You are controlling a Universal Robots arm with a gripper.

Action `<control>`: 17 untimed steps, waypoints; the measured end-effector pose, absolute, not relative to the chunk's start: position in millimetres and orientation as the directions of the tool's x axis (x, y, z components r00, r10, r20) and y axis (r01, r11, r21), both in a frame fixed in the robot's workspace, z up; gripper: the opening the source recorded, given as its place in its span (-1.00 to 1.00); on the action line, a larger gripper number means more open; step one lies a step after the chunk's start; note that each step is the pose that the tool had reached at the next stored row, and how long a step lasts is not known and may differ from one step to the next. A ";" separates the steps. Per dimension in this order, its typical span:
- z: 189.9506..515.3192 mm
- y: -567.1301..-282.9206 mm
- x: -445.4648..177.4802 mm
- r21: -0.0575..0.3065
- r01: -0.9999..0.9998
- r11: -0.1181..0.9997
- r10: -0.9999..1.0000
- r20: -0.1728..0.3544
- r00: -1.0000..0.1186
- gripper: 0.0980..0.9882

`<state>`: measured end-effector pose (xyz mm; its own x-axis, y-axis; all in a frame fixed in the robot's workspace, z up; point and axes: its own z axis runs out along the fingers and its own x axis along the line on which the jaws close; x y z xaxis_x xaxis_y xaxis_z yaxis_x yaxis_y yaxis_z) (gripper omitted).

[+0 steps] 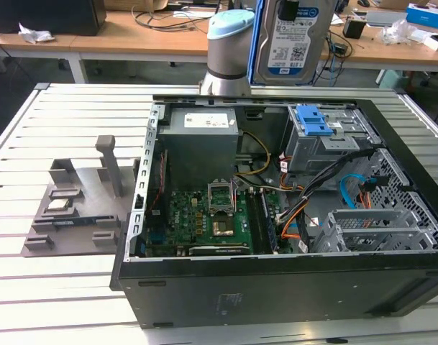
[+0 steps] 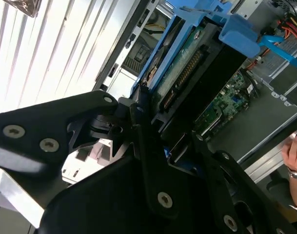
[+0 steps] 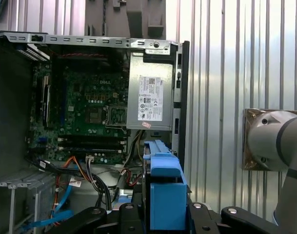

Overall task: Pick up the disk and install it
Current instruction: 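Pick up the disk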

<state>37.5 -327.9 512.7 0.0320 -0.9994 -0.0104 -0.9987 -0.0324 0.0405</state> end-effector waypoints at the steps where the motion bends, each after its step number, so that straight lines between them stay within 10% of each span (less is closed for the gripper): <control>1: 512.7 -331.9 37.5 0.040 -0.999 -0.033 -0.999 -0.018 0.032 -0.39; 17: 511.2 -359.1 32.6 0.040 -0.999 -0.033 -0.999 -0.028 0.032 -0.39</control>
